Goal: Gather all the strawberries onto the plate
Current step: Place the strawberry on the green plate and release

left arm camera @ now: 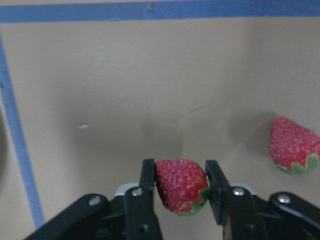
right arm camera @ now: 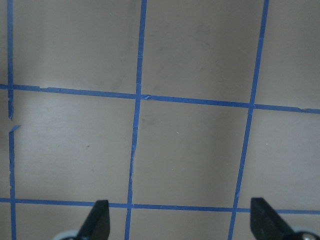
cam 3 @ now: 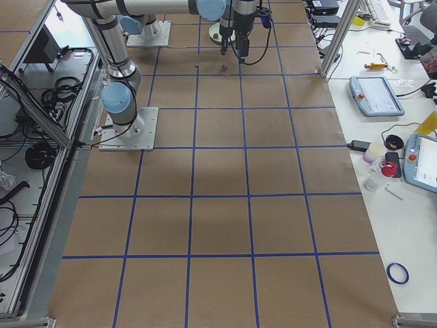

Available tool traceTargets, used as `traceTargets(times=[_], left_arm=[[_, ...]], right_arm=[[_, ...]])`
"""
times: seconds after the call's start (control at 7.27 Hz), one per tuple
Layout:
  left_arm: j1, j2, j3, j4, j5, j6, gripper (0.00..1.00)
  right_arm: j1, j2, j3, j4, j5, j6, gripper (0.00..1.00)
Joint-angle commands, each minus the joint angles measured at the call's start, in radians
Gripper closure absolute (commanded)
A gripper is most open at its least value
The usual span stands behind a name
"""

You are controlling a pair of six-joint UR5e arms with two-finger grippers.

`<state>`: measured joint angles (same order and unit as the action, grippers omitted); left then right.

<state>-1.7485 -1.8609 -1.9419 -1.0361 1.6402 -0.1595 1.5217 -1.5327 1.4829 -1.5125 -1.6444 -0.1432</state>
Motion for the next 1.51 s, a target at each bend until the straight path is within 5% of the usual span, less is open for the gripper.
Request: traceTargets(times=[0.0,0.41,0.55,0.69,1.1,1.38], left_arm=[[0.2,0.04,0.006,-0.099,0.023,0.243,0.95],[0.354,0.04,-0.052,-0.087,0.05,0.417,0.89],[0.351,0.04,-0.052,-0.078,0.047,0.41,0.14],[0.34,0.046,-0.049,-0.073,0.049,0.399,0.0],[0.134,0.08,-0.029,-0.043,0.038,0.124,0.0],[-0.038,0.027,-0.011,0.107,-0.058,-0.196,0.0]], right_arm=[[0.0,-0.001,-0.001,0.0,0.0,0.002,0.0],[0.0,0.0,-0.001,0.0,0.0,0.001,0.0],[0.0,0.0,-0.001,0.002,0.0,0.002,0.0],[0.0,0.0,-0.001,0.0,0.0,0.002,0.0],[0.0,0.0,-0.001,0.002,0.0,0.002,0.0],[0.0,-0.001,-0.001,0.002,0.0,0.002,0.0]])
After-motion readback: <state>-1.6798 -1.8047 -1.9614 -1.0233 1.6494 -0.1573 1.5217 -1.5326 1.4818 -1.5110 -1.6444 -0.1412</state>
